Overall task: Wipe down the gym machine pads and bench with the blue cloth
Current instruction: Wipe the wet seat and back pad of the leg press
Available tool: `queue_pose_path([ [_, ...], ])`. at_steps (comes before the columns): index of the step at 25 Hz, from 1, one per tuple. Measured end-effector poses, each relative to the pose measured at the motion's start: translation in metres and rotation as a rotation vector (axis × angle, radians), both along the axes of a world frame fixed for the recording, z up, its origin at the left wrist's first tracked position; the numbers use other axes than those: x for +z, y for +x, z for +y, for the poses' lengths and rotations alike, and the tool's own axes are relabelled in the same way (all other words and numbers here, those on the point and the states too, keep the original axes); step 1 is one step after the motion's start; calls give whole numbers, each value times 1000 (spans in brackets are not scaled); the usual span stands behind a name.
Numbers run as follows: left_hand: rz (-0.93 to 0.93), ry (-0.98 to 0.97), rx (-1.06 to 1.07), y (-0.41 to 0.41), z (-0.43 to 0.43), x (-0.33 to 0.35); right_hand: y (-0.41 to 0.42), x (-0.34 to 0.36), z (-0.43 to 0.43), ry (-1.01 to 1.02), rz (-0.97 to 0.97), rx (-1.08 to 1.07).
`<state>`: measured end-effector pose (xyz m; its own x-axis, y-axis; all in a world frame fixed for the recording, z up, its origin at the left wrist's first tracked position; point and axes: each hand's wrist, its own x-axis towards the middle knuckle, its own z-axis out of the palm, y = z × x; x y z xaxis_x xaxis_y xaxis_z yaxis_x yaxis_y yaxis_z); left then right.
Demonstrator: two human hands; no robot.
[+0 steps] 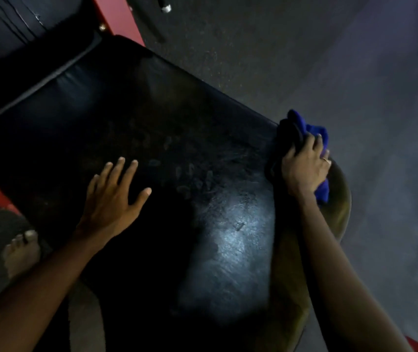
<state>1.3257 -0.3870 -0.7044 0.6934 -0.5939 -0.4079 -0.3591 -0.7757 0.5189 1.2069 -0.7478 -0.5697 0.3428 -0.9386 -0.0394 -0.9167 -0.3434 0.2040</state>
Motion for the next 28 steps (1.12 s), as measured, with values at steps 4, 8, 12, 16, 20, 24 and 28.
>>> queue_pose_path([
  [4, 11, -12, -13, -5, 2, -4, 101, -60, 41, 127, -15, 120],
  [8, 38, -13, 2, -5, 1, -1, 117, -79, 86, 336, 111, 528],
  [12, 64, -9, -9, 2, 0, 2, 6, 0, 51, 245, 84, 427],
  [16, 67, 16, -20, 0, -2, 1, -54, 44, 2, 56, 60, 10],
  [20, 78, 25, -15, -4, -3, 1, 43, -10, -4, 34, 38, -40],
  [24, 100, 32, -12, -3, -3, 3, 85, -55, 60, 192, 135, 335],
  [28, 115, 17, -11, 3, -3, 7, -2, 3, 53, 221, 87, 404],
])
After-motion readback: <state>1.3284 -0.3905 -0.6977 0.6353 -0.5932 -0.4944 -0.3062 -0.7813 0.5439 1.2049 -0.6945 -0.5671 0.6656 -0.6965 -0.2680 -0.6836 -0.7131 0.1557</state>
